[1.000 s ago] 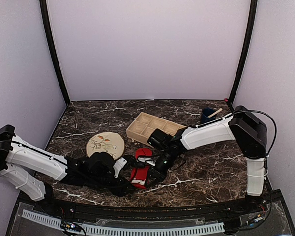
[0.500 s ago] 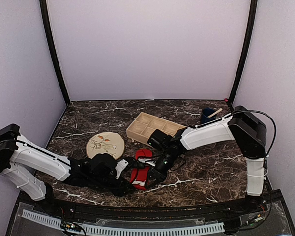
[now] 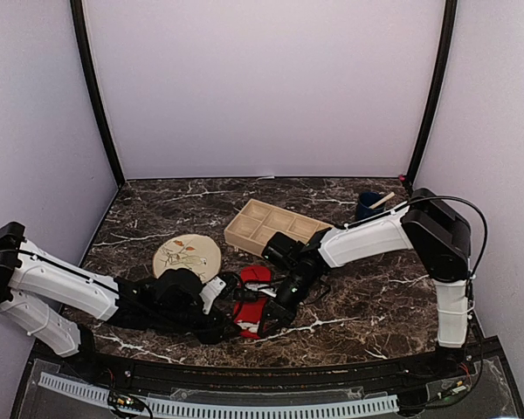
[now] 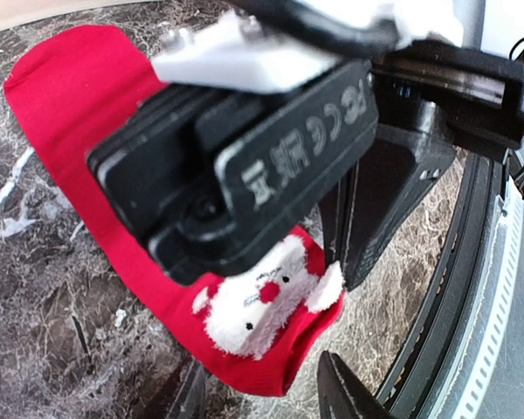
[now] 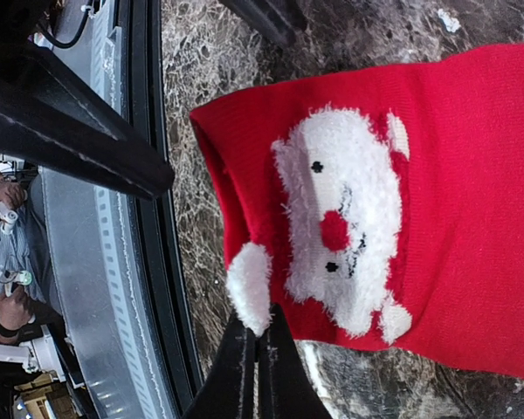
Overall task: Roll the socks
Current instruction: Roll the sock at the center of the board.
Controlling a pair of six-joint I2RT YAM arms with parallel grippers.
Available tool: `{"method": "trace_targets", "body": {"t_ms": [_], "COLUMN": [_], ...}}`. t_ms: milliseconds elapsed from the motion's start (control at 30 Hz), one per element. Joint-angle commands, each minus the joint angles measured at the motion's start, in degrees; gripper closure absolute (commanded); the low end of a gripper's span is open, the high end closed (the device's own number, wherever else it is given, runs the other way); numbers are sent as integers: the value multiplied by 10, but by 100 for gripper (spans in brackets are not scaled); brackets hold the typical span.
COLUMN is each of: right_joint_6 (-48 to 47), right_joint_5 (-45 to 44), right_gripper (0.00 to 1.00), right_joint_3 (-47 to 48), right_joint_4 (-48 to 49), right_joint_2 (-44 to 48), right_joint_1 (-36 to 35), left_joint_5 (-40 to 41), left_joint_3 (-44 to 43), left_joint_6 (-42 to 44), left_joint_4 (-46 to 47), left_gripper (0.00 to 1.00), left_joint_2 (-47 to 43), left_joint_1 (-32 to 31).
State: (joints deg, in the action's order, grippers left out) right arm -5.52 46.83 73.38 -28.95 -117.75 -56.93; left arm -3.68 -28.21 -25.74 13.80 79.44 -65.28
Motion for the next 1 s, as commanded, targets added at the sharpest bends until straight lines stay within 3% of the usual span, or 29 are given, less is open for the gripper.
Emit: {"method": "trace_targets", "body": {"t_ms": [0,300,967], "right_joint_6": [-9,-9,-9], "right_joint_5": [13,17,18], "right_gripper": [100,100,100], "right_joint_3": [14,14,15], "right_joint_4": [-5,-6,-7], "right_joint_2": [-6,-5,-6], "right_joint_1": [5,5,6], "left_joint_5": [-18,-46,-55], "left_joint_3": [-10,-22,-28], "left_joint_6": [21,35,36], "left_joint_4": [3,12,20], "left_gripper": [54,57,84], "left_joint_2": [5,33,58], "left_joint_1": [-5,-10,-11]}}
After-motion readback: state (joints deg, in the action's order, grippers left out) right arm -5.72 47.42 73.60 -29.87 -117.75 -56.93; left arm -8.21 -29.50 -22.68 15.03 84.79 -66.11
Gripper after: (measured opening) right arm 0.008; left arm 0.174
